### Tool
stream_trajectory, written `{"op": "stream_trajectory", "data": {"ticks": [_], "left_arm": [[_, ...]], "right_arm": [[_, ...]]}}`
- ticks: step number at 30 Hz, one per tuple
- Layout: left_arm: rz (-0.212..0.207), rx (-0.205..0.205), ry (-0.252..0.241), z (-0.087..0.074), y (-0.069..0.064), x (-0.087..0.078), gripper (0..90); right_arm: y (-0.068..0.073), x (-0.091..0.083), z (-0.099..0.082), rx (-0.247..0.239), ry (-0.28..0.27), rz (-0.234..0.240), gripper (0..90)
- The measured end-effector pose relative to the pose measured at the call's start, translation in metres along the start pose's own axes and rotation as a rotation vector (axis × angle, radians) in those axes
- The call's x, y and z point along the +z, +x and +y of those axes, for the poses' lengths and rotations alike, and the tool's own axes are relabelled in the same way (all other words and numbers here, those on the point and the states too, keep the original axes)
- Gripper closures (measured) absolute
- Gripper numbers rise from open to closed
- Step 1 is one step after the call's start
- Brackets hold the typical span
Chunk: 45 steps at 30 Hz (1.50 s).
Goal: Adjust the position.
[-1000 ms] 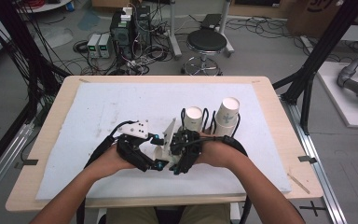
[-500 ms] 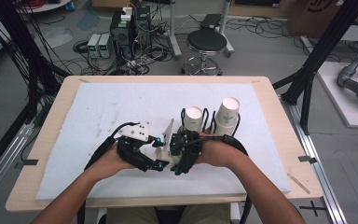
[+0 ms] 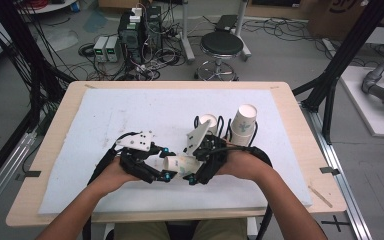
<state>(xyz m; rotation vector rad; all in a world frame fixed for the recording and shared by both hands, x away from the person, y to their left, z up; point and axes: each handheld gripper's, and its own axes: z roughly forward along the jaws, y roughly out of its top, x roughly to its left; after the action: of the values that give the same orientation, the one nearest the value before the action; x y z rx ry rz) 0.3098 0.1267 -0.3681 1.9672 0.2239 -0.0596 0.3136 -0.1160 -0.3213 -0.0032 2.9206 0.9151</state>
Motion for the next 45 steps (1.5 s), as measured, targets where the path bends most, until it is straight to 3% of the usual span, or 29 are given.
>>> {"op": "stream_trajectory", "data": {"ticks": [8,13,19,27,37,43,45], "left_arm": [[0.007,-0.006,-0.073,-0.009,0.001,-0.007,37.5],[0.010,-0.005,-0.104,-0.013,0.002,-0.010,37.5],[0.015,-0.007,-0.152,-0.017,0.001,-0.013,37.5],[0.005,0.005,-0.203,-0.024,0.000,-0.015,37.5],[0.008,0.010,-0.214,-0.025,0.000,-0.016,37.5],[-0.012,0.014,-0.223,-0.025,-0.001,-0.012,37.4],[-0.024,0.022,-0.225,-0.024,-0.002,-0.011,37.5]], "right_arm": [[-0.002,-0.018,-0.025,0.106,-0.227,-0.017,19.6],[-0.001,-0.021,-0.037,0.147,-0.293,-0.032,19.4],[0.001,-0.019,-0.059,0.231,-0.419,-0.015,19.4],[0.005,-0.004,-0.076,0.290,-0.493,0.013,19.4],[0.007,0.009,-0.083,0.306,-0.525,0.044,19.4],[0.007,0.013,-0.085,0.313,-0.555,0.068,19.4],[0.008,0.018,-0.084,0.312,-0.563,0.097,19.3]]}}
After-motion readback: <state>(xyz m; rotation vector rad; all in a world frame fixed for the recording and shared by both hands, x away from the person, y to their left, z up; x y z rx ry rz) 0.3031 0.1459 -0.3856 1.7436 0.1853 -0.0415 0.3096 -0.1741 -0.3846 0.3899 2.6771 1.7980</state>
